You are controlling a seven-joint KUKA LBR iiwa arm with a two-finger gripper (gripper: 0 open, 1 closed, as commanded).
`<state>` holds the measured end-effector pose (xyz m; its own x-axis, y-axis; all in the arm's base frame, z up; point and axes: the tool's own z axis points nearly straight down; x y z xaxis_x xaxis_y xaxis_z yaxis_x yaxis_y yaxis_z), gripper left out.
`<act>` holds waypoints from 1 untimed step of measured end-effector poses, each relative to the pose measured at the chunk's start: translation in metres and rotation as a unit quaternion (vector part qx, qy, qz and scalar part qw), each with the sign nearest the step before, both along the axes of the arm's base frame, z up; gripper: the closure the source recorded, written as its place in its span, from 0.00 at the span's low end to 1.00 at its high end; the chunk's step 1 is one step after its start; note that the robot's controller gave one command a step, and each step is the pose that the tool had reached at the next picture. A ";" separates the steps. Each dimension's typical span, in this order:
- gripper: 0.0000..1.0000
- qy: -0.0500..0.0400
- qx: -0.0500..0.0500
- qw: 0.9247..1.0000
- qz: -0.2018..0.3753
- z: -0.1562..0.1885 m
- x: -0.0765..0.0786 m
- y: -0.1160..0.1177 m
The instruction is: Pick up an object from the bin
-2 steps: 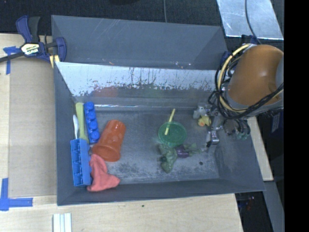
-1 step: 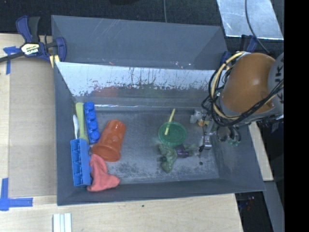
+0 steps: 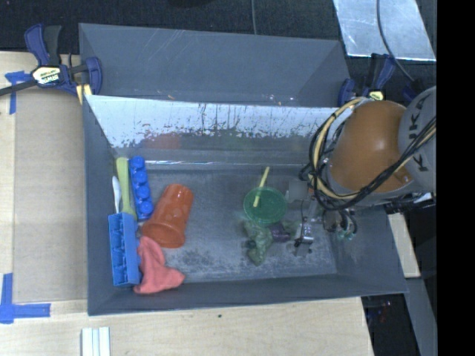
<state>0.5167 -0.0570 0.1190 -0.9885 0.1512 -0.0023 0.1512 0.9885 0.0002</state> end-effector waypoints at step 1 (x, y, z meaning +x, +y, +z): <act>0.00 0.000 0.000 1.000 0.019 -0.013 -0.003 0.011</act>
Offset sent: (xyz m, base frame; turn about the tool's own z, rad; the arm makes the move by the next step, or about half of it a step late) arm 0.0086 -0.0053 -0.0490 -0.2687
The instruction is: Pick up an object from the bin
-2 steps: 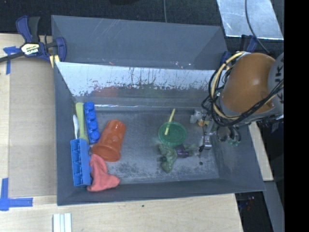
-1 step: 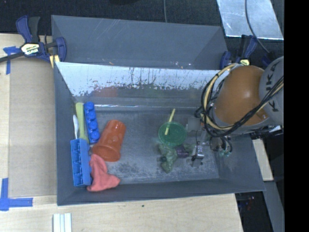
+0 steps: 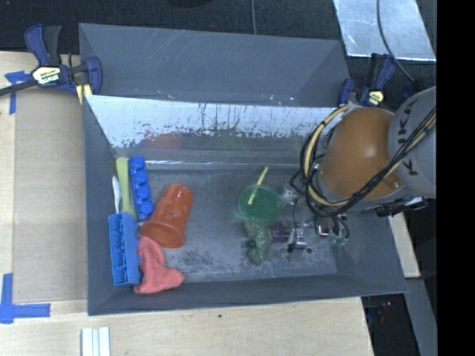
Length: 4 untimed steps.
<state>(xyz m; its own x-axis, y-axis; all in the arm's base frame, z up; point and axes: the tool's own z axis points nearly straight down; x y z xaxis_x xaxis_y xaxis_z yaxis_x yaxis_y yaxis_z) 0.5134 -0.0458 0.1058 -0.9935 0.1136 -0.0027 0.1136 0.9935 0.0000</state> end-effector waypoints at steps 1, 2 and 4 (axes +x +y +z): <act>1.00 0.001 0.000 0.993 0.115 -0.035 0.012 -0.016; 1.00 0.001 0.000 0.993 0.115 -0.035 0.013 -0.016; 1.00 -0.001 -0.001 0.987 0.159 -0.031 0.015 -0.019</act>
Offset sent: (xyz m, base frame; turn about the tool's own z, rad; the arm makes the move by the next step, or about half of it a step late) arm 0.0000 0.0000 0.0000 0.0000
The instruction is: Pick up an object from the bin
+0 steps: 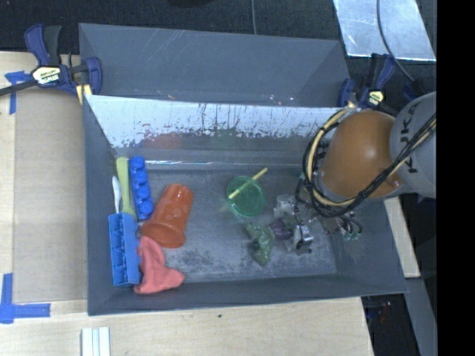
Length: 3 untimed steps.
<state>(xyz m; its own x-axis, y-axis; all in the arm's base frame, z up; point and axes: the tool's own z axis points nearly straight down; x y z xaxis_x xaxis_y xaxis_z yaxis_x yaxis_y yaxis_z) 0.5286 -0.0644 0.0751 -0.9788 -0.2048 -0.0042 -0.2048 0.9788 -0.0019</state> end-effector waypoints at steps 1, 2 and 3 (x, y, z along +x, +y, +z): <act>0.00 0.000 0.000 0.999 0.046 -0.004 -0.029 -0.023; 1.00 -0.002 -0.001 0.998 0.057 -0.004 -0.035 -0.030; 1.00 -0.003 -0.001 0.998 0.057 -0.004 -0.035 -0.030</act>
Offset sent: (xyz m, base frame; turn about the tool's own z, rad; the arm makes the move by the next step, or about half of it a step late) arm 0.0000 0.0000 0.0000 0.0000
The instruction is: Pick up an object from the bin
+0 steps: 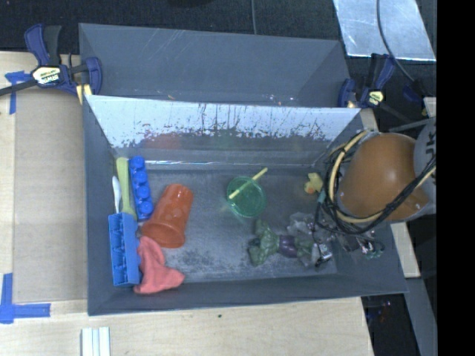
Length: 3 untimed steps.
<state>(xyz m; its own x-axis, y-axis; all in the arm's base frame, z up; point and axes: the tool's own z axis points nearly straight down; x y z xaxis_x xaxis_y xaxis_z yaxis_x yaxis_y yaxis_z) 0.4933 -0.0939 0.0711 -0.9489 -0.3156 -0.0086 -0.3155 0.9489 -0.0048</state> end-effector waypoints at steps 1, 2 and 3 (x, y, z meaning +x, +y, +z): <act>1.00 -0.001 -0.001 0.999 0.034 0.000 0.001 0.001; 1.00 -0.005 -0.002 0.998 0.065 0.001 0.005 0.004; 1.00 -0.006 -0.002 0.997 0.077 0.001 0.005 0.003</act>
Offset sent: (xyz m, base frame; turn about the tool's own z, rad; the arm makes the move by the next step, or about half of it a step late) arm 0.0020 0.0047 -0.0011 -0.1317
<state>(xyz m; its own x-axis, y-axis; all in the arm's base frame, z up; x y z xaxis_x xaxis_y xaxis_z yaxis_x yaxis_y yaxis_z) 0.4982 -0.0909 0.0725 -0.8893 -0.4570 -0.0177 -0.4569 0.8894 -0.0133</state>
